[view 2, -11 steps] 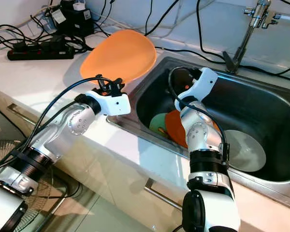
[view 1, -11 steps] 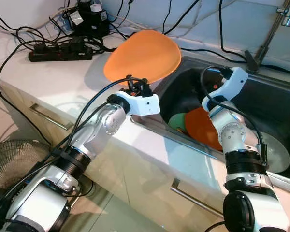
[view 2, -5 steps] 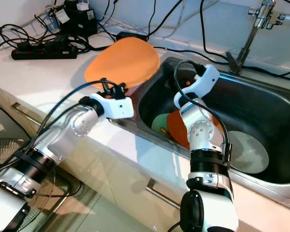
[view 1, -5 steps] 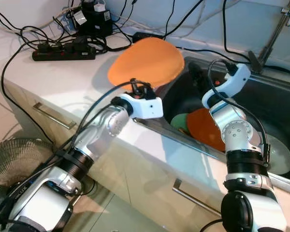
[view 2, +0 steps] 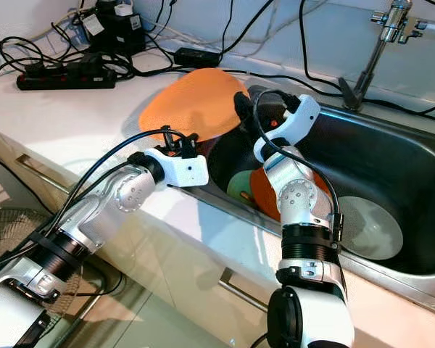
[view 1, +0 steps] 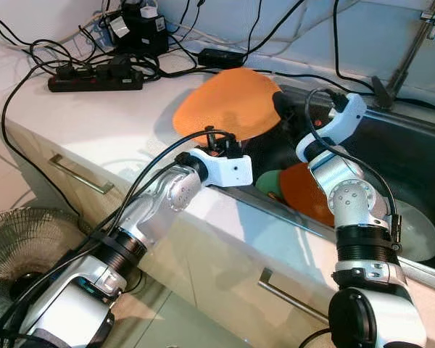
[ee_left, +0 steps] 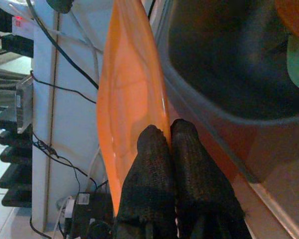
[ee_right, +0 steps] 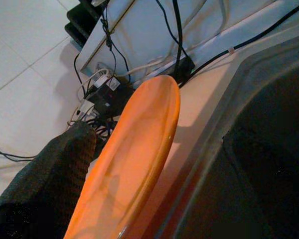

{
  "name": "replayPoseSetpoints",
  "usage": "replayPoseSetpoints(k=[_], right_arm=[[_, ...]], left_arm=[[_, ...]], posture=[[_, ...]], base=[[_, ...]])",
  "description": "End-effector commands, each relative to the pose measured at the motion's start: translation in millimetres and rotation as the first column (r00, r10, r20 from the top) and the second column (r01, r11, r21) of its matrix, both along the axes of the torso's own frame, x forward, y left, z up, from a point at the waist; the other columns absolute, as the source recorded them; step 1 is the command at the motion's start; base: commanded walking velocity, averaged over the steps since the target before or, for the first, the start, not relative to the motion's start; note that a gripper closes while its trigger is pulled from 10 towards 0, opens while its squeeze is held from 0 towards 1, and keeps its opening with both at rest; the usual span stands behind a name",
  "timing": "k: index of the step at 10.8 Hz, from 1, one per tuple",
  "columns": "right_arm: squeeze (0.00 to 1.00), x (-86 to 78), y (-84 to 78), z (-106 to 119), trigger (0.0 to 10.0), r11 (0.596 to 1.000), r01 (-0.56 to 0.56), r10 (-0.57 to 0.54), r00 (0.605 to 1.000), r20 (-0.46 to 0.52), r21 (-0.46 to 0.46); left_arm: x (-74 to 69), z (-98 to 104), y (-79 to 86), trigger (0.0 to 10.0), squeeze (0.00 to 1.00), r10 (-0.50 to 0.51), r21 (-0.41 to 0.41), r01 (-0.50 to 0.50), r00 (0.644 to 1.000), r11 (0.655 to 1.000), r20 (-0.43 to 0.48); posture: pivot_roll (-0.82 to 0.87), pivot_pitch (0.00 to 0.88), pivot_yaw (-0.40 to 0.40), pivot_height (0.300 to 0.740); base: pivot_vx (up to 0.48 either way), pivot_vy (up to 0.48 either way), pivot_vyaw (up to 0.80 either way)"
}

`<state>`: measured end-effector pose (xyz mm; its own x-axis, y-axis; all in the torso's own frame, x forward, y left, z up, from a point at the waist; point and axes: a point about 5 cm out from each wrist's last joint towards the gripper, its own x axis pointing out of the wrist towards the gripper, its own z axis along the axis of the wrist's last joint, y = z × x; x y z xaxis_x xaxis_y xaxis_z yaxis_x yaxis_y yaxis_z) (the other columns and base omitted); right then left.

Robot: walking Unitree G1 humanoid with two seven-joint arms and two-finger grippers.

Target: Kitchen organization

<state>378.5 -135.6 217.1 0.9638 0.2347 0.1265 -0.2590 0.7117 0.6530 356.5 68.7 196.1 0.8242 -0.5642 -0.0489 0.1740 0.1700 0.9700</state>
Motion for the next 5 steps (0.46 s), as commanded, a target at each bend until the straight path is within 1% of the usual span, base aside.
replayPoseSetpoints(k=[1, 5], right_arm=[[0.0, -1.9, 3.8, -0.8, 10.0, 1.0, -0.021, 0.021, 1.0, -0.003, -0.022], [0.0, -2.1, 10.6, -1.9, 10.0, 0.998, -0.047, 0.047, 0.999, -0.008, -0.039]], left_arm=[[-3.7, 17.1, -9.4, 10.0, 0.0, -0.046, -0.015, 0.047, 0.996, 0.999, 0.074], [-4.7, 18.8, -13.9, 10.0, 0.0, -0.057, -0.019, 0.058, 0.995, 0.998, 0.086]], posture=[[0.18, 0.054, 0.041, 0.74], [0.18, 0.047, 0.038, 0.74]], base=[[0.0, 0.0, 0.0], [0.0, 0.0, 0.0]])
